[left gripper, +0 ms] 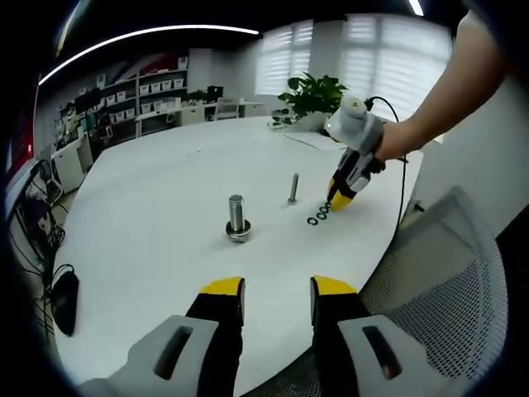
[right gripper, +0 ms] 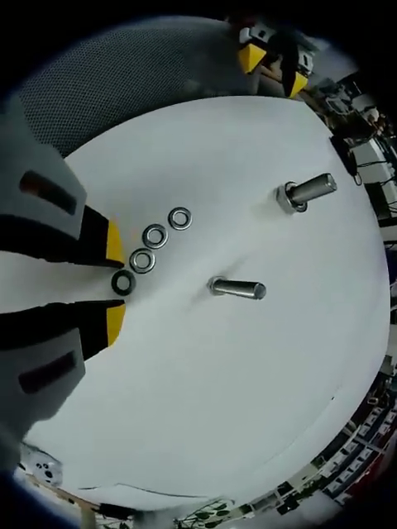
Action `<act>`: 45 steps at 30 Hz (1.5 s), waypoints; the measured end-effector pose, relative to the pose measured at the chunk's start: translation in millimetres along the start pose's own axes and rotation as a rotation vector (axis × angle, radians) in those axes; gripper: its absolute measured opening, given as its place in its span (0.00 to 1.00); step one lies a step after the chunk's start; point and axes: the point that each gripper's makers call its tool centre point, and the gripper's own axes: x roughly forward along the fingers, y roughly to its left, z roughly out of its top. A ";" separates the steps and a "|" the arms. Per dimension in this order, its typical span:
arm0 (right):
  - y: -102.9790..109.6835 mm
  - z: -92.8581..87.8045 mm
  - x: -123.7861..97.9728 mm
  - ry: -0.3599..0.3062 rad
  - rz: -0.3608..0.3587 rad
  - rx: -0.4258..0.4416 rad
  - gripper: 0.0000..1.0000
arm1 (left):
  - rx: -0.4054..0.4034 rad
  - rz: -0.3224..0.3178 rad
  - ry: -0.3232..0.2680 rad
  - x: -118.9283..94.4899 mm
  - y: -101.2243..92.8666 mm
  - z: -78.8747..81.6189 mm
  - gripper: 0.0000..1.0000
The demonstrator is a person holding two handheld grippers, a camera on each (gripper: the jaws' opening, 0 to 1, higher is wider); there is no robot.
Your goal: Place the washer onto the threaded stud by aligning its center hole with the stud, sliding it down to the base, and recovering from edge contact or off-axis alignment until the washer reaches the visible bottom stop.
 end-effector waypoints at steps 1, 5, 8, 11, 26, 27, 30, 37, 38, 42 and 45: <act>-1.3 0.6 0.6 0.007 0.004 -0.011 0.17 | 0.001 -0.001 0.001 0.2 -0.2 0.0 0.29; -2.6 0.8 0.0 0.054 0.034 -0.043 0.16 | 0.004 0.000 0.000 0.2 -0.1 0.2 0.29; -2.7 1.0 1.2 0.108 0.051 -0.069 0.16 | 0.004 0.001 0.000 -0.1 0.0 0.2 0.29; -1.7 0.6 1.3 0.161 0.040 -0.138 0.16 | 0.005 0.002 0.002 0.0 0.0 -0.1 0.29; -0.3 1.3 2.0 0.206 0.021 -0.193 0.15 | 0.006 0.011 -0.003 -0.6 1.5 0.8 0.28; -0.7 1.1 2.2 0.203 0.021 -0.192 0.15 | 0.007 0.012 -0.002 -0.7 1.6 0.7 0.28; -0.7 1.1 2.2 0.185 0.017 -0.171 0.14 | 0.009 0.014 -0.003 -0.5 2.0 0.4 0.27; -1.7 1.3 2.2 0.156 0.002 -0.134 0.13 | 0.008 0.019 -0.005 -1.0 2.8 0.9 0.27; -1.5 1.1 2.3 0.153 0.000 -0.136 0.13 | 0.008 0.019 -0.005 -0.8 2.9 0.6 0.27; -0.5 1.3 0.7 0.147 -0.013 -0.141 0.13 | 0.010 0.020 -0.006 -1.1 3.1 0.7 0.27; -0.6 0.1 0.7 0.154 -0.020 -0.140 0.13 | 0.009 0.020 -0.006 -1.4 3.1 0.8 0.27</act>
